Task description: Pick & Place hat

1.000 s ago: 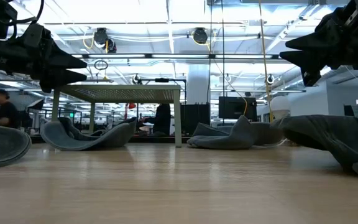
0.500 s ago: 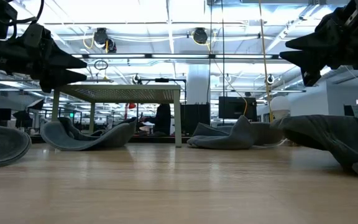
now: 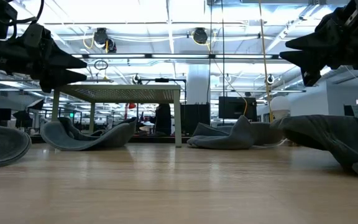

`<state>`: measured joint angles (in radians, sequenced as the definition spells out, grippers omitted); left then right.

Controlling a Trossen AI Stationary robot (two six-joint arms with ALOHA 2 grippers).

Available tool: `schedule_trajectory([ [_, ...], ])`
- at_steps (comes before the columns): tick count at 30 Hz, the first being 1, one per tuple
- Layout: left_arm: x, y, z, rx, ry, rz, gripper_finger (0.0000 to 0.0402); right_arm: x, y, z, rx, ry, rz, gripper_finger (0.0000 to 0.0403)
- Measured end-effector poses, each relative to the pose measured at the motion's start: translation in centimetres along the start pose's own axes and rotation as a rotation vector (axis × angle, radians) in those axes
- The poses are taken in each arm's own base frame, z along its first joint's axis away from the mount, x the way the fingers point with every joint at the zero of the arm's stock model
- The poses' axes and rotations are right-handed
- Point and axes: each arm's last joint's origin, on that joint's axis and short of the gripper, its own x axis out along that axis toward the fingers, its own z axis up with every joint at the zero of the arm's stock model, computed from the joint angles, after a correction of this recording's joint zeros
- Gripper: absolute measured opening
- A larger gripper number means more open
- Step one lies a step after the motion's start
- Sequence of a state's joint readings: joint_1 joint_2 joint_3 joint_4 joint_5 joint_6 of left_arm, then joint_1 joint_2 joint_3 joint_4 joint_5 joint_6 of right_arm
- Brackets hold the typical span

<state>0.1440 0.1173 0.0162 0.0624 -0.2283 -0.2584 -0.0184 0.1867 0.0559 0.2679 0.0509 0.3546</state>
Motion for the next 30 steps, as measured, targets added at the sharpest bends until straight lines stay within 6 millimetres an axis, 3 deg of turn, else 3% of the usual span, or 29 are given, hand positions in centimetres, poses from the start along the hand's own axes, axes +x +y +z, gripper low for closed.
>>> schedule_trajectory([
  [20,0.0,0.0,0.0,0.000,0.001,0.000,0.0257,0.0,0.0,0.2,-0.040,-0.020,-0.022,0.0130],
  [23,0.0,0.0,0.0,0.000,0.001,0.001,0.0257,0.3,-0.4,-0.3,-0.091,0.113,-0.093,0.0130],
  [30,0.0,0.0,0.0,0.000,0.000,0.000,0.0258,1.8,0.1,3.1,-0.095,0.365,-0.232,0.0130],
])
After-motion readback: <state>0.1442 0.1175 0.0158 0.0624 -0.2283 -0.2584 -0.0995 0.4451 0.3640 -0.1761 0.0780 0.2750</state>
